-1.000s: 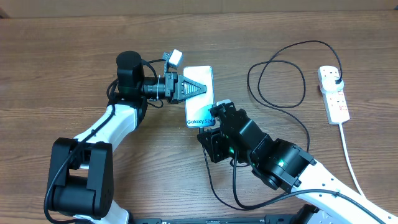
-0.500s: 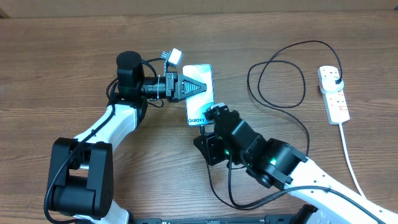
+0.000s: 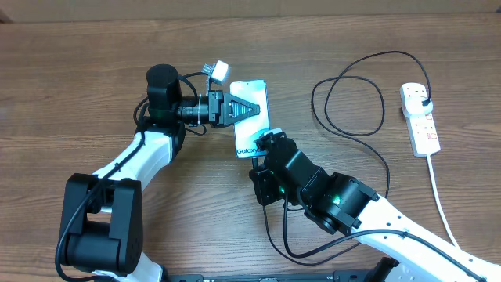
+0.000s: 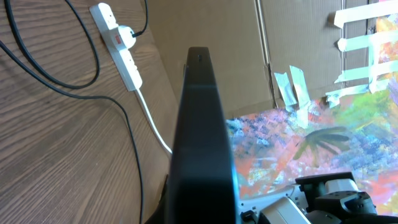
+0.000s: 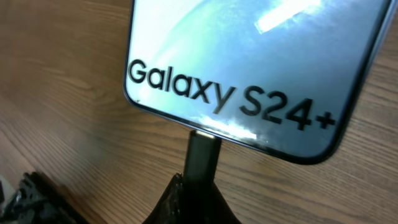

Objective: Plug charger to phone and switch on socket
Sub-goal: 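Open the right gripper and withdraw it from the plug, then lower the phone flat onto the table with the left gripper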

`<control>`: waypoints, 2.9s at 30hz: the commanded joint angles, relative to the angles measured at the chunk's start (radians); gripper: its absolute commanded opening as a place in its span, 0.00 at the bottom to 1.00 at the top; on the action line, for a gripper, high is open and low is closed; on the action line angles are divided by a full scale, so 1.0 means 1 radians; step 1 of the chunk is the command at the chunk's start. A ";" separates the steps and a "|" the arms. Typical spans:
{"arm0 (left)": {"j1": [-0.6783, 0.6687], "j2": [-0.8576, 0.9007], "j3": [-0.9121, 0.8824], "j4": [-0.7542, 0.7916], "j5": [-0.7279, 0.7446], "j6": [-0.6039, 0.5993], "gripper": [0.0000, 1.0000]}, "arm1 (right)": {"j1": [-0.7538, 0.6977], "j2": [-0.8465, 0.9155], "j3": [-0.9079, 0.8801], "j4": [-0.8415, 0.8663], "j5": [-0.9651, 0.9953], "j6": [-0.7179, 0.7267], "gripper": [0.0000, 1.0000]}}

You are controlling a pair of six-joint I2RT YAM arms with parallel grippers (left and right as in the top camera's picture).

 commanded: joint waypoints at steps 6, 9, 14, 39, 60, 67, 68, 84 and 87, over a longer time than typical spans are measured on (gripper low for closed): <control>-0.006 -0.005 0.021 0.005 0.037 0.027 0.04 | 0.005 -0.003 0.008 0.076 0.051 -0.002 0.04; -0.007 -0.005 0.021 0.005 0.059 0.030 0.04 | 0.005 -0.003 0.008 0.103 0.069 -0.002 0.04; -0.007 -0.005 0.021 0.005 0.092 0.048 0.04 | 0.004 -0.003 0.009 0.163 0.069 -0.012 0.04; -0.042 -0.005 0.019 0.005 0.186 0.097 0.04 | -0.035 -0.004 0.094 0.189 0.058 -0.114 0.06; -0.040 -0.005 0.019 0.005 0.186 0.343 0.04 | -0.035 -0.237 0.094 -0.071 0.124 -0.114 0.84; -0.039 -0.005 0.019 0.004 0.183 0.336 0.04 | -0.035 -0.318 0.094 -0.172 0.251 -0.101 1.00; -0.040 -0.005 0.019 0.004 0.175 0.320 0.04 | -0.035 -0.329 0.094 -0.179 0.259 -0.087 1.00; -0.065 -0.003 0.019 -0.366 -0.225 0.504 0.04 | -0.035 -0.462 0.094 -0.224 0.290 -0.050 1.00; -0.065 0.008 0.019 -0.535 -0.306 0.607 0.04 | -0.035 -0.462 0.093 -0.238 0.290 -0.049 1.00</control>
